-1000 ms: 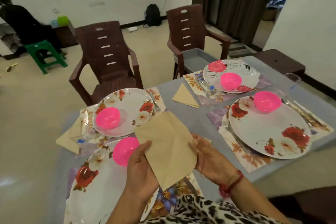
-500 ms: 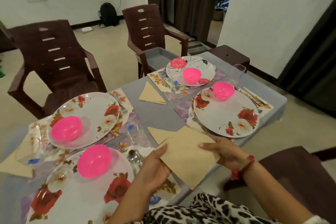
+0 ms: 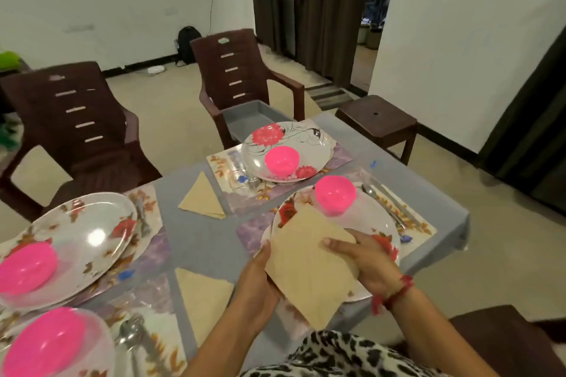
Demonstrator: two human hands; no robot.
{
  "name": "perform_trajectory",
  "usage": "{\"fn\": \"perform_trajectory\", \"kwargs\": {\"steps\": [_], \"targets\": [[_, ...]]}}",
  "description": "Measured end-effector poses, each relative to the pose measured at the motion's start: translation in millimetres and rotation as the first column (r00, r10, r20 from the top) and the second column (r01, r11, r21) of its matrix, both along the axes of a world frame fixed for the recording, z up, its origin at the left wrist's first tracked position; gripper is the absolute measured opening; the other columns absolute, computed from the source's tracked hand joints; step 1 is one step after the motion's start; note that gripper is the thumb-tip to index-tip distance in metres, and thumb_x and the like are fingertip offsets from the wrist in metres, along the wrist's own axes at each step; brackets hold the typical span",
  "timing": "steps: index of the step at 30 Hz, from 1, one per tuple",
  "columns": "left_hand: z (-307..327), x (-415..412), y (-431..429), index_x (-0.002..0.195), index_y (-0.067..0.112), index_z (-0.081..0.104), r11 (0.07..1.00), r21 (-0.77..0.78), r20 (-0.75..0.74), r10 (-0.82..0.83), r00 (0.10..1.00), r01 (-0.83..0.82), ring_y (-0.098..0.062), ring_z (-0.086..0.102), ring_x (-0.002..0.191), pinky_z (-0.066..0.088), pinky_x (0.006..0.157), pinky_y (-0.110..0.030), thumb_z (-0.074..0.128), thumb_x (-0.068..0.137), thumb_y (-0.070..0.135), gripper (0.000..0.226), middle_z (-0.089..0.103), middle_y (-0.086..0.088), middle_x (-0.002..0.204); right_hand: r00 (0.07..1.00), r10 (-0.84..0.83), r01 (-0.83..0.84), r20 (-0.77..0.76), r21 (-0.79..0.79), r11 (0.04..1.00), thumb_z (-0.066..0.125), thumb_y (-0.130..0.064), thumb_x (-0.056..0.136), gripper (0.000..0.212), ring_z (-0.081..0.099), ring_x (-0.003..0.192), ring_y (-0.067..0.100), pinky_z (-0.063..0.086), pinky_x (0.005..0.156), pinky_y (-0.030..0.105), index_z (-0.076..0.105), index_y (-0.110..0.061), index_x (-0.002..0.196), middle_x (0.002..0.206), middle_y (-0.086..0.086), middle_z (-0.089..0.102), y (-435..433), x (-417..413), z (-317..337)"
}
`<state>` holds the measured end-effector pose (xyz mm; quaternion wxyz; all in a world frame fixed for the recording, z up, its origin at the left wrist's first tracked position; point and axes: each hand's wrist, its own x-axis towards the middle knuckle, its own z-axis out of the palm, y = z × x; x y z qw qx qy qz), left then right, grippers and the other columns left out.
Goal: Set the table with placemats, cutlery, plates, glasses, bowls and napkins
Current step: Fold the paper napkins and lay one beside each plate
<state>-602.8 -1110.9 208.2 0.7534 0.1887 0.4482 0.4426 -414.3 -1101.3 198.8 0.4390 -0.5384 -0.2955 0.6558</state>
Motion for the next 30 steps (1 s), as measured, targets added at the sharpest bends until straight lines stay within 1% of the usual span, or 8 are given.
{"fn": "perform_trajectory", "kwargs": {"steps": [5, 10, 16, 19, 22, 24, 26, 30], "targets": [[0.8, 63.7, 29.3, 0.129, 0.010, 0.055, 0.996, 0.029, -0.082, 0.090, 0.993, -0.088, -0.027, 0.063, 0.108, 0.053, 0.081, -0.039, 0.036, 0.101, 0.033, 0.041, 0.067, -0.011, 0.118, 0.983, 0.112, -0.110, 0.148, -0.025, 0.994, 0.075, -0.003, 0.073, 0.022, 0.065, 0.083, 0.029, 0.053, 0.074, 0.041, 0.063, -0.008, 0.091, 0.093, 0.015, 0.067, 40.0, 62.0, 3.4], [13.4, 100.1, 30.2, 0.123, 0.015, 0.059, 0.983, 0.133, -0.113, 0.139, 0.984, -0.124, -0.024, 0.064, 0.109, 0.052, 0.091, -0.038, 0.040, 0.094, 0.033, 0.038, 0.068, -0.009, 0.117, 0.965, 0.147, -0.186, 0.218, 0.172, 0.968, 0.073, -0.006, 0.077, 0.023, 0.064, 0.086, 0.019, 0.053, 0.069, 0.024, 0.066, -0.010, 0.099, 0.097, 0.011, 0.066, 51.8, 47.6, 26.3], [14.7, 96.0, 31.7, 0.108, 0.001, 0.064, 0.966, 0.029, 0.111, 0.253, 0.961, -0.257, -0.025, 0.068, 0.093, 0.055, 0.078, -0.034, 0.038, 0.100, 0.023, 0.035, 0.067, -0.021, 0.105, 0.953, 0.302, -0.295, 0.003, 0.227, 0.928, 0.061, -0.018, 0.089, 0.023, 0.064, 0.086, 0.019, 0.052, 0.077, 0.024, 0.066, 0.000, 0.104, 0.093, 0.012, 0.068, 42.0, 12.8, 49.0], [17.0, 84.8, 33.2, 0.105, 0.001, 0.067, 0.957, -0.006, 0.283, 0.279, 0.918, -0.289, -0.024, 0.069, 0.081, 0.059, 0.069, -0.034, 0.052, 0.093, 0.023, 0.029, 0.069, -0.018, 0.098, 0.981, 0.126, -0.086, -0.150, 0.247, 0.965, 0.057, -0.015, 0.090, 0.018, 0.063, 0.072, 0.017, 0.055, 0.066, 0.026, 0.066, -0.001, 0.097, 0.085, 0.013, 0.067, 42.2, 18.0, 55.6], [20.4, 78.1, 35.3, 0.097, 0.003, 0.074, 0.952, -0.024, 0.410, 0.287, 0.866, -0.304, -0.028, 0.069, 0.090, 0.056, 0.081, -0.043, 0.094, 0.046, 0.027, 0.060, 0.070, -0.016, 0.105, 0.993, -0.081, 0.055, 0.086, 0.266, 0.962, 0.061, -0.014, 0.089, 0.007, 0.059, 0.076, 0.015, 0.052, 0.062, 0.026, 0.066, -0.011, 0.092, 0.086, 0.005, 0.064, 50.9, 30.0, 47.5], [22.4, 75.2, 35.4, 0.093, 0.001, 0.075, 0.956, -0.032, 0.467, 0.273, 0.841, -0.293, -0.029, 0.070, 0.088, 0.058, 0.075, -0.044, 0.088, 0.057, 0.027, 0.046, 0.070, -0.018, 0.103, 0.951, 0.076, -0.137, 0.300, 0.188, 0.973, 0.065, -0.018, 0.086, 0.012, 0.060, 0.082, 0.015, 0.052, 0.065, 0.028, 0.064, -0.014, 0.098, 0.093, 0.004, 0.063, 49.7, 31.9, 42.2], [24.9, 73.0, 38.0, 0.095, -0.003, 0.073, 0.954, -0.066, 0.458, 0.289, 0.841, -0.292, -0.031, 0.071, 0.086, 0.059, 0.072, -0.045, 0.068, 0.077, 0.030, 0.039, 0.070, -0.021, 0.103, 0.927, 0.239, -0.276, 0.288, 0.094, 0.957, 0.068, -0.017, 0.085, 0.015, 0.062, 0.072, 0.012, 0.052, 0.059, 0.026, 0.065, -0.010, 0.097, 0.084, 0.007, 0.061, 43.5, 27.6, 38.6], [32.6, 66.1, 43.4, 0.113, 0.001, 0.069, 0.963, -0.033, 0.486, 0.250, 0.837, -0.269, -0.031, 0.067, 0.101, 0.053, 0.089, -0.045, 0.089, 0.054, 0.036, 0.071, 0.065, -0.021, 0.116, 0.966, 0.194, -0.212, 0.170, 0.098, 0.972, 0.071, -0.009, 0.081, 0.017, 0.057, 0.058, 0.014, 0.046, 0.053, 0.023, 0.064, -0.003, 0.096, 0.069, 0.012, 0.053, 41.0, 21.1, 38.8]]}}
